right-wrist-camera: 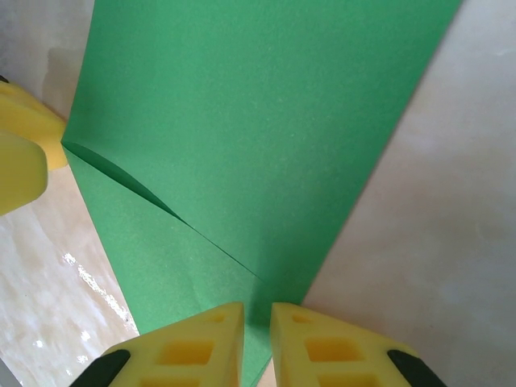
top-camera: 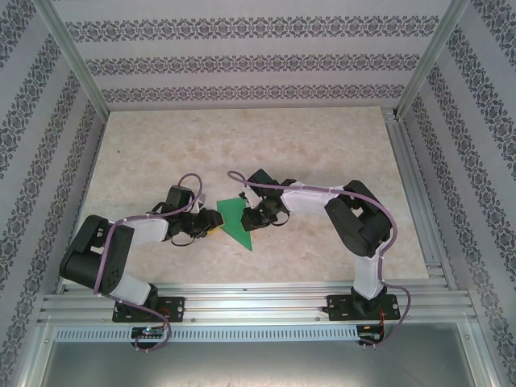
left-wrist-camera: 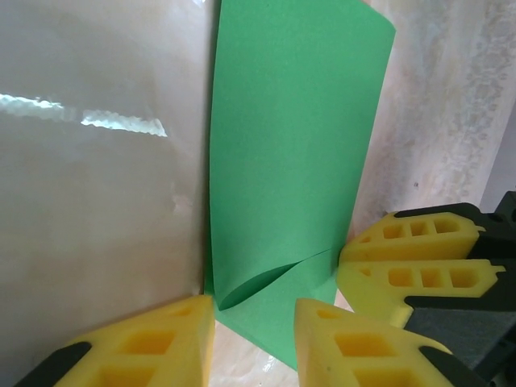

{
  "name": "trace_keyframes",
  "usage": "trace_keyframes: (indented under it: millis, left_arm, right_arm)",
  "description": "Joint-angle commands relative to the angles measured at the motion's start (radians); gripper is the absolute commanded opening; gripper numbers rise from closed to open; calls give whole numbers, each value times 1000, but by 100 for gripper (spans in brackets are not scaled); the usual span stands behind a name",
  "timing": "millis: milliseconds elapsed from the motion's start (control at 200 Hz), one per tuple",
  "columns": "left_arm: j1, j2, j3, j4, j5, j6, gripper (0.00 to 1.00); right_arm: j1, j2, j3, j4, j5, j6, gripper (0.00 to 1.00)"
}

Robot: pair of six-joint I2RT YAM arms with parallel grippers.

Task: Fold a paper plane with a square sheet of paper (fold left side to right side)
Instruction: Fourth fold the wing at the center of the table.

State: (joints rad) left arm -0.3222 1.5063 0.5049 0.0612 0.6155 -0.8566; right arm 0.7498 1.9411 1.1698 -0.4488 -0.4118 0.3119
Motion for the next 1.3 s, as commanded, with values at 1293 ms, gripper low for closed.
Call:
trace_keyframes:
  millis: [1293]
  left_arm:
    - [-46,-16,127,-118,-51,-14,0]
  right_arm:
    - [180,6,103,-80,270,-50,48]
